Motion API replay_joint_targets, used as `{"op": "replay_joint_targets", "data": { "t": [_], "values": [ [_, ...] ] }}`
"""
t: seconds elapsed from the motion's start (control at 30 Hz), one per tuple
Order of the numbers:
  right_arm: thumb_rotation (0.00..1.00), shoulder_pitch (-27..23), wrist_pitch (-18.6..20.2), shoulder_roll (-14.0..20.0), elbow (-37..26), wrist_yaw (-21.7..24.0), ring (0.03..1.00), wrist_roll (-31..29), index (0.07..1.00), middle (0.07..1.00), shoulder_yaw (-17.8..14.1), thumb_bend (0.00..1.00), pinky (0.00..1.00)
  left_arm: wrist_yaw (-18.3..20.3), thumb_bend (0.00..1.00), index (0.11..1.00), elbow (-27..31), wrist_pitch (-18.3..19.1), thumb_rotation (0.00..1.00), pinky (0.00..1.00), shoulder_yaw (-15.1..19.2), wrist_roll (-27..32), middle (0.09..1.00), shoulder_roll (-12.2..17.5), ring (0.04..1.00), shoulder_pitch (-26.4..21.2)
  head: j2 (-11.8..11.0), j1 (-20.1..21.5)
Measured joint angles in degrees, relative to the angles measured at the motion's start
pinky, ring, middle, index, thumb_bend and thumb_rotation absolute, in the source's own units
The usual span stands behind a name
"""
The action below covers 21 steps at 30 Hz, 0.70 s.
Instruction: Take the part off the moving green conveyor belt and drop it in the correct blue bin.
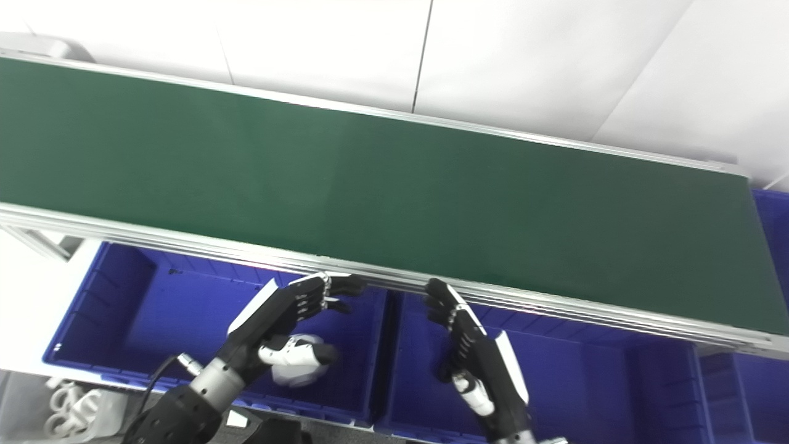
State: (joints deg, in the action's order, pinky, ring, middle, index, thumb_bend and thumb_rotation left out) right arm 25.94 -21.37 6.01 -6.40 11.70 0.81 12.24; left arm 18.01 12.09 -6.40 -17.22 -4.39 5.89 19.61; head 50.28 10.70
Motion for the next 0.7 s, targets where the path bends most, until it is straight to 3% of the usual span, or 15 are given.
{"op": "replay_joint_targets", "data": {
  "t": [0.07, 0.23, 0.5, 0.7],
  "values": [
    [0.96, -0.1, 0.0, -0.9, 0.2, -0.5, 0.905, 1.3, 0.923, 0.935, 0.6, 0.92, 0.87, 0.0, 0.84, 0.809, -0.2, -0.7, 0.63, 0.76, -0.1, 0.1, 0.877, 0.5, 0.859, 0.2, -0.7, 3.3],
    [0.95, -0.1, 0.0, -2.9, 0.7, -1.6, 0.930, 4.4, 0.926, 0.960, 1.6, 0.94, 0.90, 0.0, 0.84, 0.818, -1.6, -3.4, 0.63, 0.76, -0.1, 0.3, 0.878, 2.4, 0.860, 0.2, -1.8, 5.4],
    [0.96, 0.0, 0.0, -3.5, 0.8, -2.4, 0.940, 4.7, 0.932, 0.967, 2.0, 0.94, 0.91, 0.0, 0.85, 0.816, -3.3, -5.8, 0.61, 0.77, -0.3, 0.7, 0.874, 3.3, 0.860, 0.2, -1.8, 4.7],
    [0.96, 0.1, 0.0, -3.0, 0.9, -2.7, 0.926, 4.6, 0.932, 0.959, 1.8, 0.94, 0.91, 0.0, 0.86, 0.830, -4.2, -7.3, 0.65, 0.80, -0.9, 0.6, 0.892, 3.0, 0.880, 0.1, -2.3, 0.1]
  ]
}}
